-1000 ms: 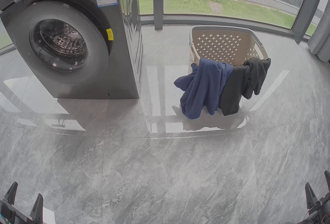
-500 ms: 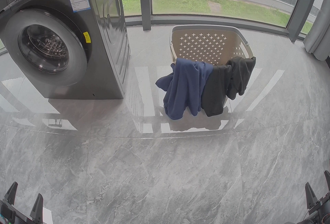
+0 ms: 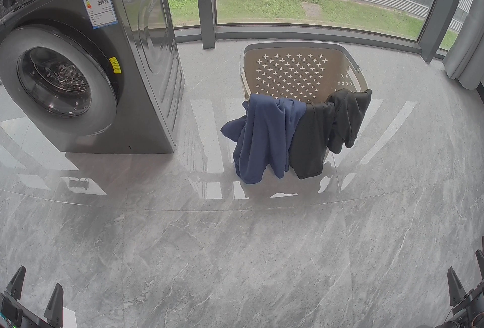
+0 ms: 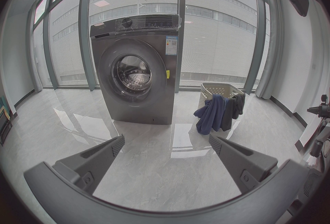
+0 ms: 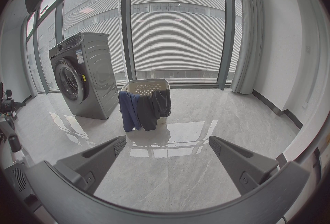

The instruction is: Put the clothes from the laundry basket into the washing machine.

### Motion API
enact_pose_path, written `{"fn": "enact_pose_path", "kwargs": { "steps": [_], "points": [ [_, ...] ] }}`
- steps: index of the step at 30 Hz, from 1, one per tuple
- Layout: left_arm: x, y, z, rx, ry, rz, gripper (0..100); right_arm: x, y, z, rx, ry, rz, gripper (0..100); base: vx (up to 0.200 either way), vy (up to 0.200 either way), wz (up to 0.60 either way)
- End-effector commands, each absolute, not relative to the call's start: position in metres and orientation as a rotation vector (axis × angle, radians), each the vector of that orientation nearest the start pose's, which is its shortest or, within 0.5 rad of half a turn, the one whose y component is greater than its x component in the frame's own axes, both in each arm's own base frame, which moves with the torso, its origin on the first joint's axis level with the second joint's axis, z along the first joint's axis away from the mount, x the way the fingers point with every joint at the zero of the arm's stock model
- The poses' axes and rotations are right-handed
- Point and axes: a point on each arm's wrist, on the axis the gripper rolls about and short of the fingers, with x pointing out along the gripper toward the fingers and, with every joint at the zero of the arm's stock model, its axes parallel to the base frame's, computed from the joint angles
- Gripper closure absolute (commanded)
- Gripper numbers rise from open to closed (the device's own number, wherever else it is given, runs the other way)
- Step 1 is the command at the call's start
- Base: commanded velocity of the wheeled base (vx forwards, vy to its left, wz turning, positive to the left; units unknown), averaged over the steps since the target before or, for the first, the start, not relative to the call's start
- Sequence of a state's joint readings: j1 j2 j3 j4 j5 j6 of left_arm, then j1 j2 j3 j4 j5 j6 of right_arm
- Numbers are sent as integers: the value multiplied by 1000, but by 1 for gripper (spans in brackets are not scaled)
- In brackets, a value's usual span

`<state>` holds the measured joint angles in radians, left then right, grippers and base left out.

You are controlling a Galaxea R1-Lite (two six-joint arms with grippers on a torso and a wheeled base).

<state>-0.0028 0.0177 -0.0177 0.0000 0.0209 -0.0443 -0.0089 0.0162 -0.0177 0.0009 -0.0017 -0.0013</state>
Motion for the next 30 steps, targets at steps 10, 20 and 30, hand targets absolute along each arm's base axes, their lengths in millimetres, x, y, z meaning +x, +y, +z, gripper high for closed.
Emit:
{"fn": "enact_pose_path", "kwargs": {
  "steps": [10,20,30],
  "points": [
    [-22,1,76,-44,6,19,0,-22,0,76,-1,11,-11,0,200,0,0],
    [-22,1,76,-44,6,19,0,-22,0,76,-1,12,-11,0,120,0,0],
    [-22,1,76,-44,6,19,0,-22,0,76,-1,12,-11,0,0,-160,0]
  ]
}}
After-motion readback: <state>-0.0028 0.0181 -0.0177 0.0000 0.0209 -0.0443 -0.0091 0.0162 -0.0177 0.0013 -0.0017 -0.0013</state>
